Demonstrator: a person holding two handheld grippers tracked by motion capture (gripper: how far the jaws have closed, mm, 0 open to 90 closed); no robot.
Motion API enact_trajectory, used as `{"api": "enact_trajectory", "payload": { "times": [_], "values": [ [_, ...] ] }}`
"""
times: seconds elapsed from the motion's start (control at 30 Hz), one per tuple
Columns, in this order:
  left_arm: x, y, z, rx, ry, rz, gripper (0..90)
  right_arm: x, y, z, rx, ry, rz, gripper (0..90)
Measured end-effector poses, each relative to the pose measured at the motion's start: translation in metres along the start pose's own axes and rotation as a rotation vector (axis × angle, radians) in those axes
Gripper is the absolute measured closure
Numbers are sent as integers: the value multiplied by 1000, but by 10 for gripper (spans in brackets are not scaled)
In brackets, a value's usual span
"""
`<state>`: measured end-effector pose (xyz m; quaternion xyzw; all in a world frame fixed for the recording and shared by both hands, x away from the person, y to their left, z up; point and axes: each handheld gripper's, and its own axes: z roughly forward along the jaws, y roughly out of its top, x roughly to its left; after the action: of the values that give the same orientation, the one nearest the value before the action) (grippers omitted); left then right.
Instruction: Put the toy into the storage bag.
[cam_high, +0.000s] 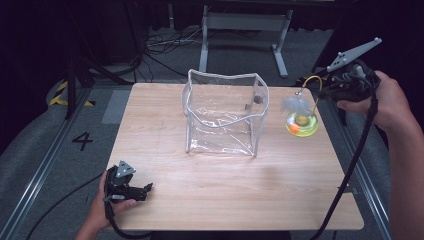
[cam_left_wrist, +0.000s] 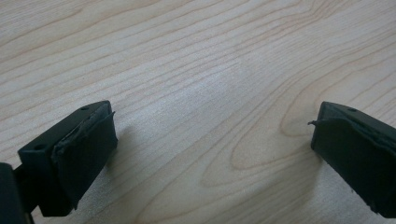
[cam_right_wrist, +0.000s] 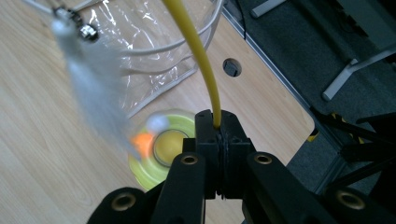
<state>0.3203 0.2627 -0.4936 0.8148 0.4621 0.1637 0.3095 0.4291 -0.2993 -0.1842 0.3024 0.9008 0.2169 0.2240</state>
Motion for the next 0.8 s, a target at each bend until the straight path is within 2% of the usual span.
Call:
{"api": "enact_trajectory", "payload": {
  "times": [0.23, 0.57, 0.8],
  "values": [
    [0, 0, 0, 0, 0, -1, 5, -7, 21, -9, -4, -17, 1, 889],
    [0, 0, 0, -1, -1, -2, 5, -7, 58, -17, -38, -34, -6, 889],
    [0, 0, 0, -1, 0, 1, 5, -3, 81, -16, -59, -38, -21, 889]
  ]
}}
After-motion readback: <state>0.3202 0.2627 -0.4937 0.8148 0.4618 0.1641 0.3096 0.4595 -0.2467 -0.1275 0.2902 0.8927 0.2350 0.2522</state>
